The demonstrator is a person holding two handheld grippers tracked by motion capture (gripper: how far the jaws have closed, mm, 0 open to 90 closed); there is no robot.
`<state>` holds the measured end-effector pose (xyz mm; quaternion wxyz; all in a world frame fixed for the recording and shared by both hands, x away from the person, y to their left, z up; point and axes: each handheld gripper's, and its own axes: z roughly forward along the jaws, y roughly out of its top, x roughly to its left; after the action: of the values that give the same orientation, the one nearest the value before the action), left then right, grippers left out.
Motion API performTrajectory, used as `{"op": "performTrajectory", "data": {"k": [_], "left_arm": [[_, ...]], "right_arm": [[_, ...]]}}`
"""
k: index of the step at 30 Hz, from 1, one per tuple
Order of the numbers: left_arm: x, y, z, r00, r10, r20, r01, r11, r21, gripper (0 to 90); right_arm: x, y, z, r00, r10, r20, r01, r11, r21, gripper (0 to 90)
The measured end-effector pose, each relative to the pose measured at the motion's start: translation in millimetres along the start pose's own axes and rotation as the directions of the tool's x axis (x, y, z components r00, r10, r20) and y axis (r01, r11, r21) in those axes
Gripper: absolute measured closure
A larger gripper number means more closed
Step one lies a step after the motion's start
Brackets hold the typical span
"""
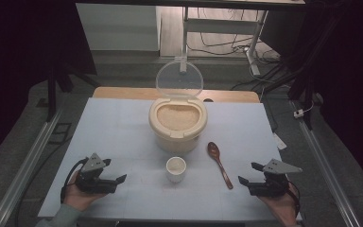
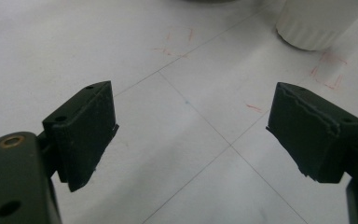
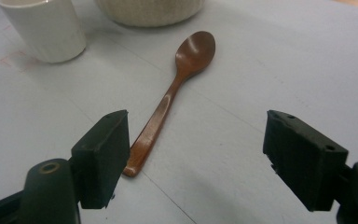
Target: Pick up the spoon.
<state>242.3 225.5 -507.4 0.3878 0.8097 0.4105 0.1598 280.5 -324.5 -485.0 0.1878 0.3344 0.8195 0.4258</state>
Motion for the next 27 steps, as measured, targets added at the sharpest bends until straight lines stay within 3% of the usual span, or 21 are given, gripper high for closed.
{"op": "performTrajectory", "data": {"k": [19,27], "left_arm": [[-0.3,-1.4,-1.6,0.9998,0.004,-0.017,-0.004,1.0,0.002,15.0],[0.4,-2.7,-1.5,0.9998,-0.002,-0.022,0.002,1.0,0.007,14.9]], "right_arm": [[2.1,2.6,0.0,0.9998,0.014,-0.011,-0.014,1.0,0.01,26.2],[5.8,16.0,-2.2,0.9998,0.017,0.0,-0.017,0.999,0.048,26.8]]}}
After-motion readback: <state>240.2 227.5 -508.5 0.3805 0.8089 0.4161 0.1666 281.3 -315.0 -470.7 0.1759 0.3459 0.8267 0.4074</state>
